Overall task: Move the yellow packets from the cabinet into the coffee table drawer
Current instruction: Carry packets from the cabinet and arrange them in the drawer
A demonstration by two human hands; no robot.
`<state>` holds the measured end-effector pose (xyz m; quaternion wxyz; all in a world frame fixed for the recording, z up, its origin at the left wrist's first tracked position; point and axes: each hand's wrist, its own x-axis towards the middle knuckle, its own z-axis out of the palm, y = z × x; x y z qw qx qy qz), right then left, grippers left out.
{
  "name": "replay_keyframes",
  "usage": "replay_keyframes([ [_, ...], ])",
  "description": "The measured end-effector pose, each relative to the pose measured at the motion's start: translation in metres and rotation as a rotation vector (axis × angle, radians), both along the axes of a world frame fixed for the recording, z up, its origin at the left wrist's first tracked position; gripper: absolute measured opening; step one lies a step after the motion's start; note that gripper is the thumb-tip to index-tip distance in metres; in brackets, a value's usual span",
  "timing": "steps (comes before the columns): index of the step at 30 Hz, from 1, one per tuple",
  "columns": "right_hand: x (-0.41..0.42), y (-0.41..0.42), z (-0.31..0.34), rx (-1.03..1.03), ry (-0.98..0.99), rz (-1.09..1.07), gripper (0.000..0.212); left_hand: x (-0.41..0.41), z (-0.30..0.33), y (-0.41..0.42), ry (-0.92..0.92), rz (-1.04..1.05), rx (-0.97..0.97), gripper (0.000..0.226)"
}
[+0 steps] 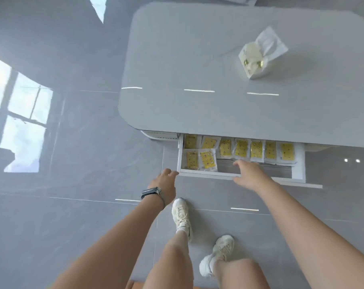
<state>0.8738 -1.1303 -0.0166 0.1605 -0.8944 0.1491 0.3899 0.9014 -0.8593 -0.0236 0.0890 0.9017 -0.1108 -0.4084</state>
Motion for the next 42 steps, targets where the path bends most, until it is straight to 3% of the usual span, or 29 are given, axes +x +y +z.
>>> replay_keyframes([
  [3, 0.014, 0.025, 0.064, 0.001, -0.076, 0.011, 0.058, 0.006, 0.066, 0.028, -0.025, 0.197, -0.065, 0.058],
  [8, 0.035, 0.075, 0.14, 0.013, -0.106, 0.136, 0.067, -0.007, 0.141, 0.083, -0.102, 0.275, -0.05, 0.061],
  [21, 0.069, 0.208, 0.249, 0.046, -0.155, 0.709, 0.067, -0.112, 0.251, 0.167, -0.156, 0.769, 0.109, 0.061],
  [29, 0.021, 0.343, 0.262, 0.053, -0.164, 1.011, 0.071, -0.235, 0.26, 0.257, -0.14, 1.106, 0.202, 0.061],
  [38, -0.098, 0.575, 0.253, 0.165, -0.171, 1.358, 0.059, -0.388, 0.241, 0.395, -0.055, 1.451, 0.176, 0.065],
  [42, -0.143, 0.655, 0.25, 0.183, -0.164, 1.444, 0.067, -0.443, 0.239, 0.455, -0.056, 1.561, 0.171, 0.067],
])
